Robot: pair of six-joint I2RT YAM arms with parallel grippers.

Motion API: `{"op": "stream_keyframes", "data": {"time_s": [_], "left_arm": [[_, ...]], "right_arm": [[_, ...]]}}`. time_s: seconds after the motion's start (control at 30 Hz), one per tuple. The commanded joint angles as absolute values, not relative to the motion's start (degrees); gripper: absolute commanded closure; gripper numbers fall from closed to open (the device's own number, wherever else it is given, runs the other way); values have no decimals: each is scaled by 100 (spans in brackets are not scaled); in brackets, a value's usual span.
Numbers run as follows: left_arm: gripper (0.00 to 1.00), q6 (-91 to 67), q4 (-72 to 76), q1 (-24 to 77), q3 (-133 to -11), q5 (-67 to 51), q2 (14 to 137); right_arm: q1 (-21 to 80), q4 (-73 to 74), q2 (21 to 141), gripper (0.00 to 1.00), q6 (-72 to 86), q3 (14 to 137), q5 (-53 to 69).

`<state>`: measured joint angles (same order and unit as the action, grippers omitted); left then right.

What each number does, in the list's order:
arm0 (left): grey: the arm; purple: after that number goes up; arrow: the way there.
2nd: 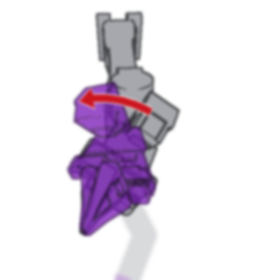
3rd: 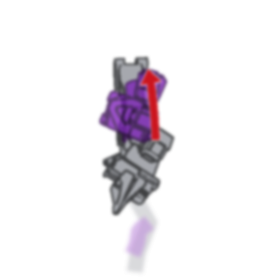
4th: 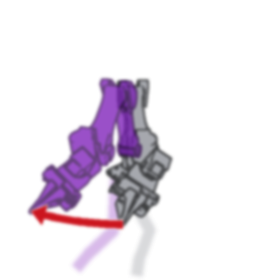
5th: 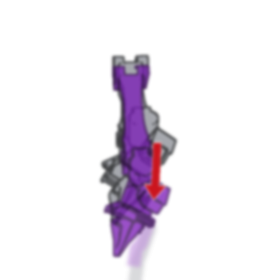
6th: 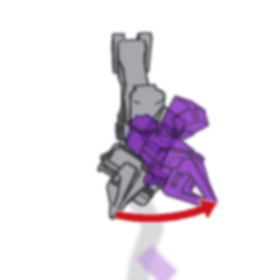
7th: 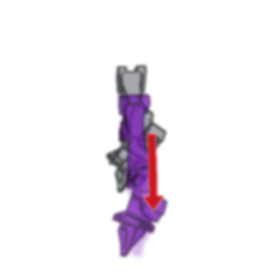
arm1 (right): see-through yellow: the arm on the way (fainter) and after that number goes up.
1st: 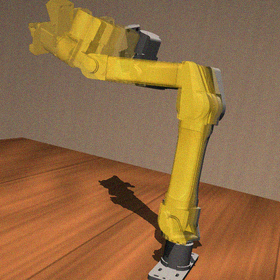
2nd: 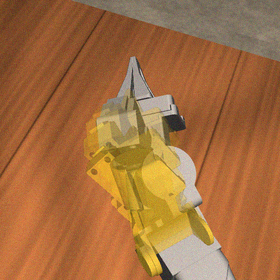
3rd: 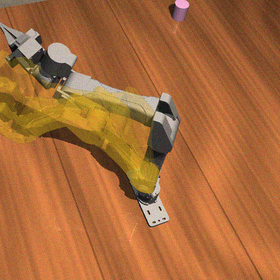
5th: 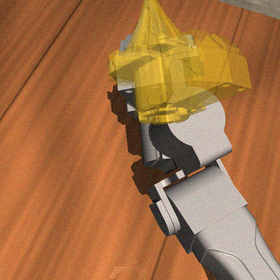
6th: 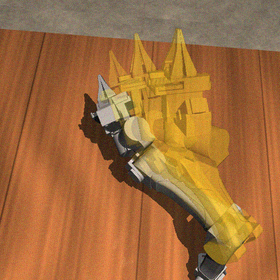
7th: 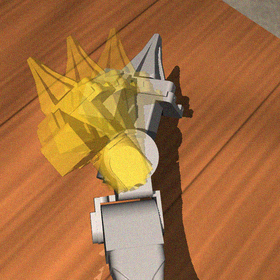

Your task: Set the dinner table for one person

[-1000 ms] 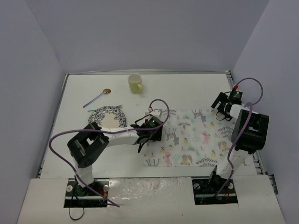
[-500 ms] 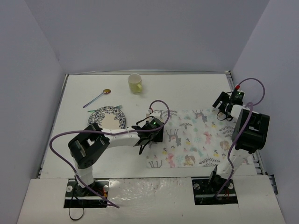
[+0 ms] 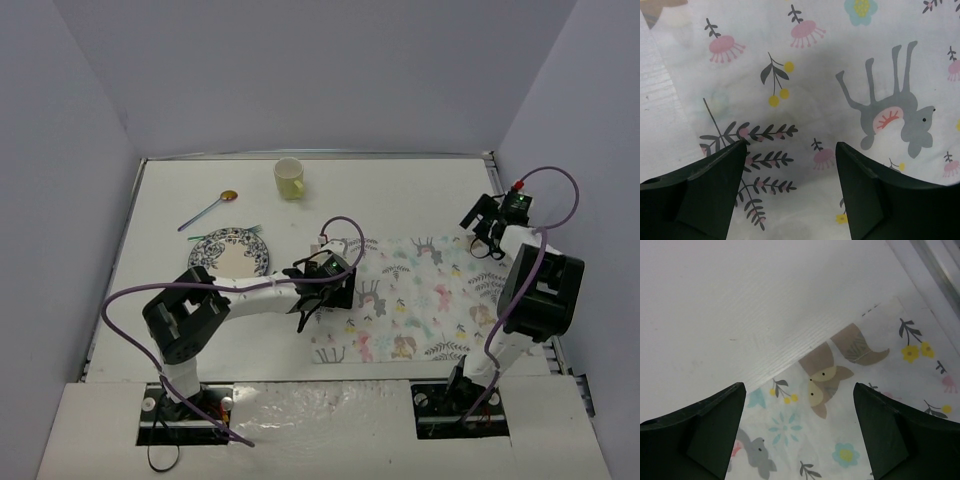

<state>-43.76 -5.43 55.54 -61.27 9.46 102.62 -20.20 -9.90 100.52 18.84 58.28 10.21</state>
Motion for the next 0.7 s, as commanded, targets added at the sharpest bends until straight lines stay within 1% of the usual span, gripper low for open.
{"op": "stream_keyframes", "data": {"time_s": [0.0, 0.17, 0.3, 0.37, 0.4, 0.43, 0.5, 0.67], "left_arm": [[27, -4104, -1160, 5546, -6711, 1373, 9685], [16, -3765, -1393, 5461, -7227, 1673, 9224], [13, -3742, -1536, 5329, -7089, 1896, 8706], [12, -3863, -1556, 5149, -6737, 1988, 8253], [11, -4024, -1564, 5053, -6538, 2056, 7888], [9, -4028, -1564, 4928, -6333, 2056, 7878], [4, -4352, -1517, 4446, -5615, 1983, 7186], [3, -4631, -1714, 3514, -4514, 1813, 5849]], "right_arm": [[-1902, -971, 8858, 13, 2009, 6073, 1217], [-1538, -836, 7808, 10, 2069, 5915, 1266], [-1098, -795, 7143, 5, 2198, 5779, 1384], [-909, -793, 6770, 0, 2262, 5703, 1548], [-723, -852, 6524, 0, 2363, 5660, 1617], [-719, -858, 6517, 0, 2367, 5604, 1688], [-460, -1484, 5964, 0, 2725, 5173, 1820], [-263, -2638, 4820, 0, 3542, 4020, 2409]]}}
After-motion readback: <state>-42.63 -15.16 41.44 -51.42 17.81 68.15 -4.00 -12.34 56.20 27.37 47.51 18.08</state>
